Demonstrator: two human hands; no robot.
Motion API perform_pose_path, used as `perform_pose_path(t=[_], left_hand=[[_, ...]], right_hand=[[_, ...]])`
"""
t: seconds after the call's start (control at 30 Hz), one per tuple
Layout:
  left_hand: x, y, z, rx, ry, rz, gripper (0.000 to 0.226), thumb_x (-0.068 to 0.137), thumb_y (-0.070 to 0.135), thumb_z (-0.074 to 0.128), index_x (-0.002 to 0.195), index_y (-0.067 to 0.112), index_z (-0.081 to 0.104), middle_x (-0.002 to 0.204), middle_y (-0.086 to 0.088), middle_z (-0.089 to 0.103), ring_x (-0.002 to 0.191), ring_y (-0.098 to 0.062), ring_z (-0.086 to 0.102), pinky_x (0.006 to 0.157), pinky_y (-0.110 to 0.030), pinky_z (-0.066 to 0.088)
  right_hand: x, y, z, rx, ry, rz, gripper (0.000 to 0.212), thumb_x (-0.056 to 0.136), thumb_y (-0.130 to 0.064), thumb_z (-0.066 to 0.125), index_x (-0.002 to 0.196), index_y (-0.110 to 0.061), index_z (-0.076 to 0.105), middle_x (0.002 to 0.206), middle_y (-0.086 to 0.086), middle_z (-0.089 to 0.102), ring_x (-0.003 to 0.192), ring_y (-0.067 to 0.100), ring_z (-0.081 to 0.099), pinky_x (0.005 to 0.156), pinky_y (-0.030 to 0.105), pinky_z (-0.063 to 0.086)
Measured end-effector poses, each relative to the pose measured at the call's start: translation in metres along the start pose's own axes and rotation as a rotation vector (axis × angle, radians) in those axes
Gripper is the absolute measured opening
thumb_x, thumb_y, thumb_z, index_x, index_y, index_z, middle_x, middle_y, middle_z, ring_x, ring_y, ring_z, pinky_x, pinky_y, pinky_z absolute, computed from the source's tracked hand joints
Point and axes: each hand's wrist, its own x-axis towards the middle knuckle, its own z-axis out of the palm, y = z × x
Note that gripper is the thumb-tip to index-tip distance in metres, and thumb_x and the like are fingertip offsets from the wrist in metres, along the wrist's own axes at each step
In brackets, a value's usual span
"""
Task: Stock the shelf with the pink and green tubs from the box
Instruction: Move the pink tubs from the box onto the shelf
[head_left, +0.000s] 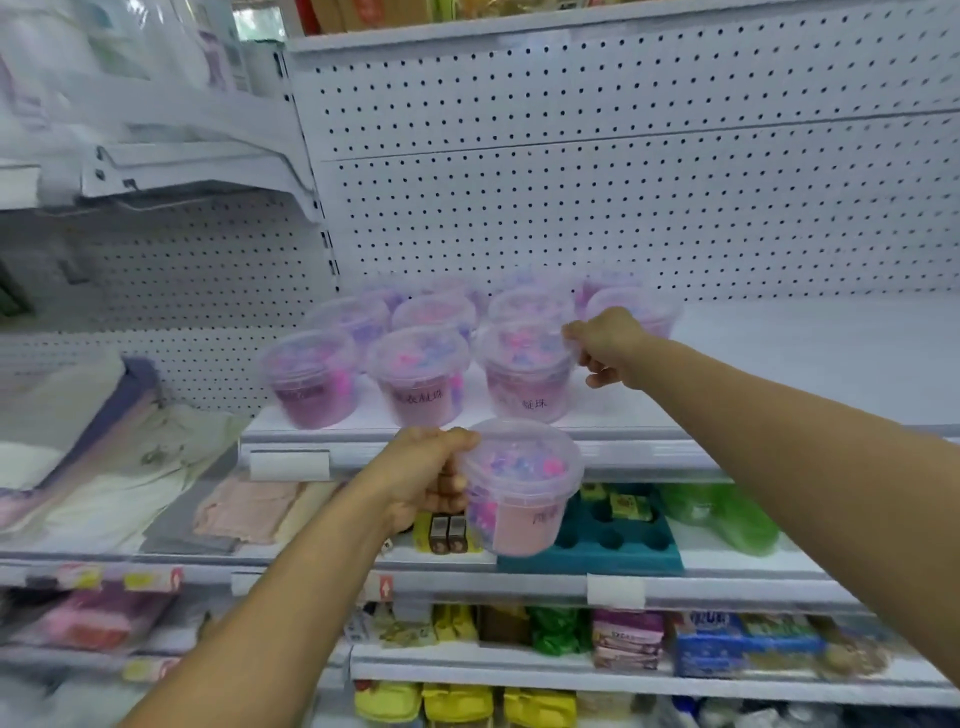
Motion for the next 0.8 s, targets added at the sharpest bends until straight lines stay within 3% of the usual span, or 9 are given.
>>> perform_pose_path(t=[0.13, 0.23, 0.33, 0.43, 0.53, 0.63, 0.73, 0.8], left_hand=[[-0.002, 0.0, 0.0, -0.07, -0.015, 0.002, 0.017, 0.088, 0.018, 0.064, 0.099, 0.007, 0.058, 0.056, -0.005, 0.045, 0.042, -0.013, 0.046, 0.048, -0.026, 0.051], [-0.004, 0.004, 0.004, -0.106, -0.039, 0.003, 0.014, 0.087, 0.018, 0.065, 0.093, 0.007, 0.061, 0.063, -0.007, 0.045, 0.047, -0.015, 0.044, 0.049, -0.027, 0.05], [-0.004, 0.014, 0.018, -0.095, -0.076, 0.018, 0.011, 0.087, 0.02, 0.065, 0.086, 0.009, 0.064, 0.072, -0.01, 0.048, 0.055, -0.017, 0.045, 0.052, -0.028, 0.05], [-0.007, 0.026, 0.046, -0.088, -0.152, 0.063, 0.011, 0.088, 0.019, 0.062, 0.08, 0.012, 0.064, 0.066, -0.009, 0.047, 0.054, -0.017, 0.046, 0.055, -0.029, 0.052], [-0.015, 0.035, 0.074, 0.022, -0.158, 0.153, 0.018, 0.093, 0.025, 0.058, 0.092, 0.007, 0.063, 0.073, -0.012, 0.051, 0.061, -0.018, 0.05, 0.058, -0.029, 0.057], [-0.01, 0.041, 0.083, 0.484, 0.09, 0.553, 0.036, 0.096, 0.042, 0.048, 0.092, 0.009, 0.063, 0.075, 0.0, 0.06, 0.065, -0.017, 0.057, 0.061, -0.029, 0.05], [0.004, 0.049, 0.071, 0.879, 0.406, 0.911, 0.028, 0.096, 0.042, 0.045, 0.108, 0.025, 0.063, 0.098, 0.006, 0.059, 0.094, -0.016, 0.055, 0.072, -0.032, 0.042], [0.02, 0.049, 0.06, 1.073, 0.418, 0.944, 0.035, 0.095, 0.042, 0.049, 0.125, 0.026, 0.059, 0.116, 0.003, 0.059, 0.11, -0.02, 0.051, 0.083, -0.035, 0.038]], right_hand=[[-0.02, 0.001, -0.011, -0.243, 0.001, -0.118, 0.036, 0.096, -0.043, 0.041, 0.103, -0.01, 0.053, 0.078, 0.008, 0.05, 0.059, 0.02, 0.049, 0.049, 0.027, 0.043], [-0.047, 0.005, -0.029, -0.275, -0.062, -0.157, 0.049, 0.094, -0.054, 0.037, 0.112, -0.013, 0.056, 0.086, 0.008, 0.057, 0.064, 0.022, 0.053, 0.053, 0.028, 0.043], [-0.073, 0.011, -0.052, -0.363, -0.323, -0.055, 0.048, 0.09, -0.061, 0.043, 0.104, -0.019, 0.061, 0.081, 0.009, 0.063, 0.057, 0.02, 0.051, 0.048, 0.025, 0.042], [-0.089, 0.02, -0.069, -0.356, -0.443, -0.061, 0.029, 0.091, -0.04, 0.057, 0.077, -0.015, 0.061, 0.063, 0.009, 0.054, 0.049, 0.02, 0.042, 0.044, 0.024, 0.034], [-0.092, 0.026, -0.09, -0.25, -0.369, -0.07, 0.027, 0.091, -0.022, 0.058, 0.067, -0.01, 0.055, 0.051, 0.004, 0.04, 0.046, 0.018, 0.029, 0.044, 0.026, 0.024], [-0.088, 0.029, -0.113, -0.141, -0.218, -0.057, 0.024, 0.091, -0.016, 0.056, 0.069, -0.007, 0.054, 0.049, 0.002, 0.032, 0.046, 0.016, 0.024, 0.044, 0.024, 0.02], [-0.078, 0.033, -0.128, 0.005, 0.014, -0.021, 0.02, 0.091, -0.013, 0.056, 0.073, -0.005, 0.054, 0.048, 0.004, 0.039, 0.043, 0.015, 0.027, 0.042, 0.021, 0.022], [-0.072, 0.036, -0.128, 0.088, 0.137, 0.005, 0.019, 0.091, -0.013, 0.056, 0.075, -0.002, 0.054, 0.054, 0.009, 0.046, 0.044, 0.017, 0.031, 0.04, 0.021, 0.027]])
